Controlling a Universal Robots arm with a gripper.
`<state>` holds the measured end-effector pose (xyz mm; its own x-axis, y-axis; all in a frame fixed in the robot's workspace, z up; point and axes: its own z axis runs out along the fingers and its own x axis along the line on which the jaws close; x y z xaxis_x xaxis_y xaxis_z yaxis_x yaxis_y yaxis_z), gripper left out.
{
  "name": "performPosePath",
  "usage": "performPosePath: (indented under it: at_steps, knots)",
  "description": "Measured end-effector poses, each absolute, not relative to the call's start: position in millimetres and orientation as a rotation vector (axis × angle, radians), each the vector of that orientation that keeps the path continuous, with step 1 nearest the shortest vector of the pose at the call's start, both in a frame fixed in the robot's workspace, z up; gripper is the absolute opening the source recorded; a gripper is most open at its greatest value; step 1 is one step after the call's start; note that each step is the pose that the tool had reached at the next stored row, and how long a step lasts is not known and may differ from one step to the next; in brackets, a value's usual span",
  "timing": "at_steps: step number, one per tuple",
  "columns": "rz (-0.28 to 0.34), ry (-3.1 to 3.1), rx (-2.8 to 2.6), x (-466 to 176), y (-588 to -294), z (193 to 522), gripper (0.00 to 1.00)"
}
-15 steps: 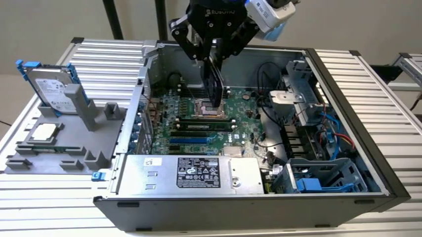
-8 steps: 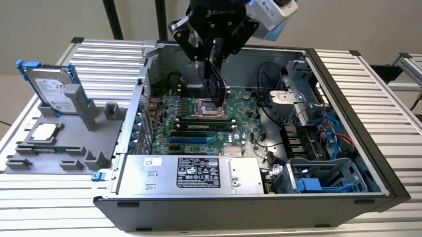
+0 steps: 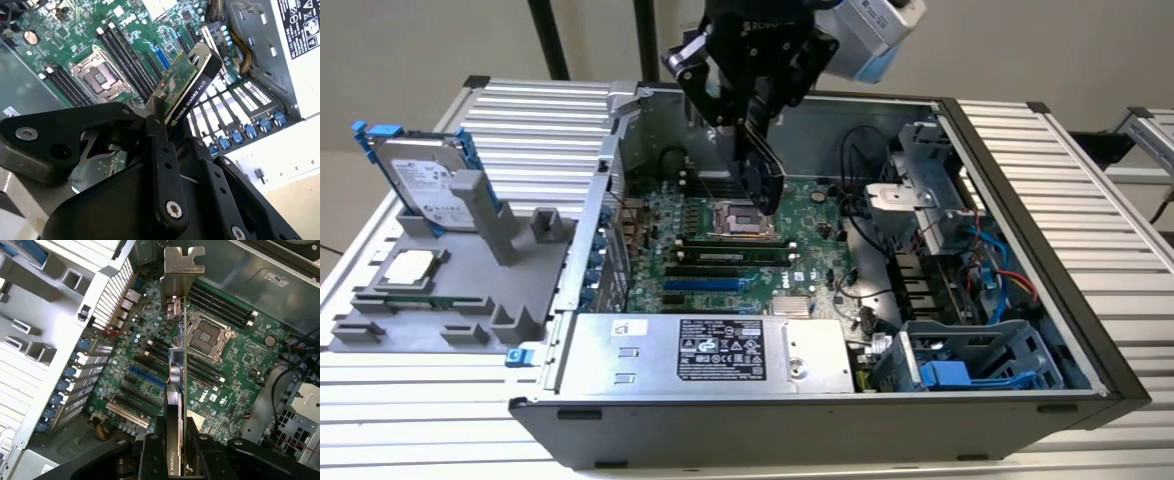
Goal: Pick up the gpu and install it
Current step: 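Insert the gpu into the slot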
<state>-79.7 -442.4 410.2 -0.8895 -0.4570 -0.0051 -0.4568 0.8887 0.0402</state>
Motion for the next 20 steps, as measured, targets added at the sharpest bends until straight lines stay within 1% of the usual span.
performPosePath:
  at_steps: [20]
  knots:
    - [-0.062, -2.925, 1.119, -79.6, -442.3, 410.2, 0.0]
